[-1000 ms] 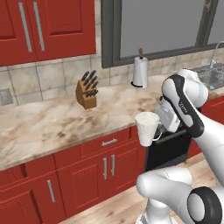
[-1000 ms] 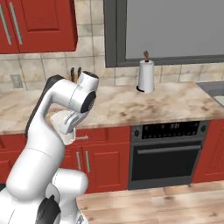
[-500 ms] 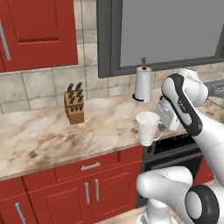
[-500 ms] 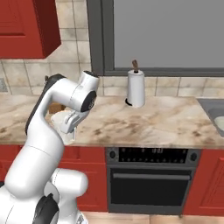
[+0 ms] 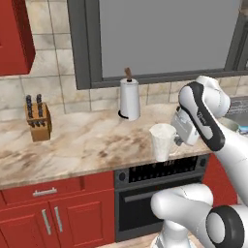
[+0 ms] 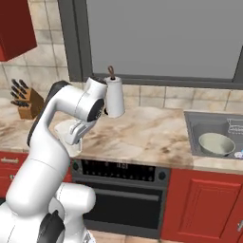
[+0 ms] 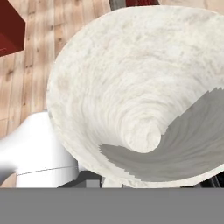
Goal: Pick the jug and bowl and place them in the sink. Then turn on the water.
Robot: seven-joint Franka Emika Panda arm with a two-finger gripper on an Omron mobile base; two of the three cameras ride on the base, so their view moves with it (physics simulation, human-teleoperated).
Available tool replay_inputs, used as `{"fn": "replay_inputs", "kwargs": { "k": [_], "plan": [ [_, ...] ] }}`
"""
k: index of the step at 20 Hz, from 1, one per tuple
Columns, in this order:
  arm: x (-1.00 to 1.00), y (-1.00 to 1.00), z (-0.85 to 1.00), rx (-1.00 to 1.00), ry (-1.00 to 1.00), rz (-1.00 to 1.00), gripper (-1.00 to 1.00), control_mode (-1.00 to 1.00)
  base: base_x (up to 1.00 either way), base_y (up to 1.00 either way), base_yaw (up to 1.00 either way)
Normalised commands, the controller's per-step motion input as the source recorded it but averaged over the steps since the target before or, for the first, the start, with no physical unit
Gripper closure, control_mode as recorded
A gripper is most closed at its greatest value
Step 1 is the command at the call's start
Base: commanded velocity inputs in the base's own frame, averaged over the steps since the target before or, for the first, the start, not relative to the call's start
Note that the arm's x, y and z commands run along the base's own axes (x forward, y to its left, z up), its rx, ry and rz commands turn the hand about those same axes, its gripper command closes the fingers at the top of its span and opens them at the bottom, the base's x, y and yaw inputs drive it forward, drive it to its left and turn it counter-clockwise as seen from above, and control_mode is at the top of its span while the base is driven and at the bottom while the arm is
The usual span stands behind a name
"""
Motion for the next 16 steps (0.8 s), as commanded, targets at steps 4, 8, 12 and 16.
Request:
{"fn": "replay_inputs", "kwargs": {
  "k": [4, 8, 12, 16],
  "plan": [
    [0.0, 0.0, 0.0, 0.0, 0.0, 0.0, 1.0, 1.0, 0.15, -1.0, 0.18],
    [0.0, 0.0, 0.0, 0.0, 0.0, 0.0, 1.0, 1.0, 0.08, -1.0, 0.17],
    [0.0, 0.0, 0.0, 0.0, 0.0, 0.0, 1.0, 1.0, 0.07, -1.0, 0.15],
    [0.0, 0.0, 0.0, 0.0, 0.0, 0.0, 1.0, 1.0, 0.02, -1.0, 0.14]
  ]
}}
